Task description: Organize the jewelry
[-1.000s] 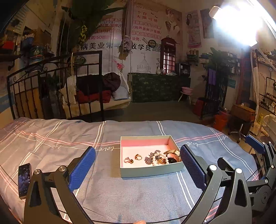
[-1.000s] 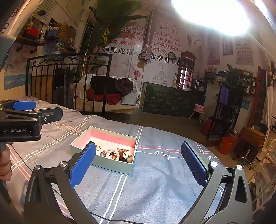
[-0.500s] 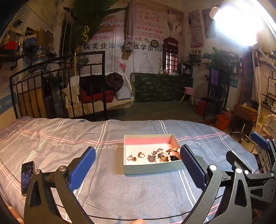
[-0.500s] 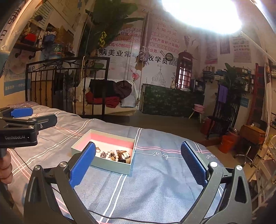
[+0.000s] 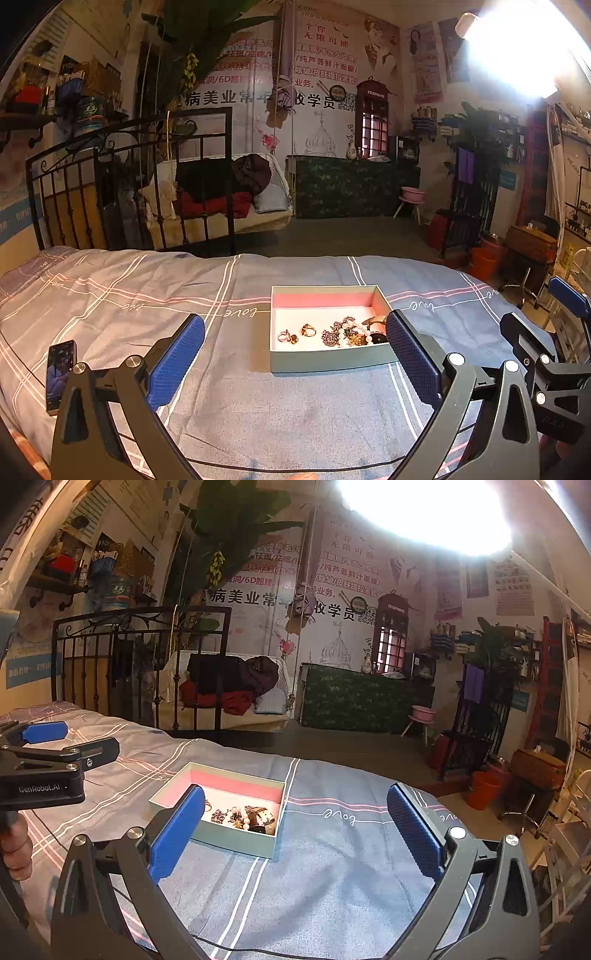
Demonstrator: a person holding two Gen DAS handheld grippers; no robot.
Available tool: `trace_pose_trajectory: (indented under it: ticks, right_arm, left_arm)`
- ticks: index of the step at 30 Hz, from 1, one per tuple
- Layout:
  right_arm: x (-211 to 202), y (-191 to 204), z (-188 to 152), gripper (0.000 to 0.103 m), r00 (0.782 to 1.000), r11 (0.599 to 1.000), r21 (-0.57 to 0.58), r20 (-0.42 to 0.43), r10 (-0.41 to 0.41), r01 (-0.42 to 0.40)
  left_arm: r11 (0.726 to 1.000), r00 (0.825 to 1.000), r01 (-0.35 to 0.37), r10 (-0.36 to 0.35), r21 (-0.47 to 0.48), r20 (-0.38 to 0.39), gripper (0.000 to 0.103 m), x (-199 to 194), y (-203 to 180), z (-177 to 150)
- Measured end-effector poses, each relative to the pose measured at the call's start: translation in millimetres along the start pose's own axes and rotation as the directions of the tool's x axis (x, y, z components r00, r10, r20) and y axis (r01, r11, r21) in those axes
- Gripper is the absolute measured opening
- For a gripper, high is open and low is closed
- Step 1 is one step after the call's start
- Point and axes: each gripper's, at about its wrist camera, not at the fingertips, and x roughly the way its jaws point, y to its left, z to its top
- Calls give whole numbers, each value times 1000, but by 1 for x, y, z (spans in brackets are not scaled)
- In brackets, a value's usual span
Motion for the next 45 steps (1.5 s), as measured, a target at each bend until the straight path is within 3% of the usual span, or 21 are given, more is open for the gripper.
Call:
trace_pose_trajectory:
  ticks: [45]
  right_arm:
    - [20,10,-12,97,997,999,-27,-70,35,-37]
  left_arm:
    - [998,999,-32,34,50,-39,97,14,-8,-8]
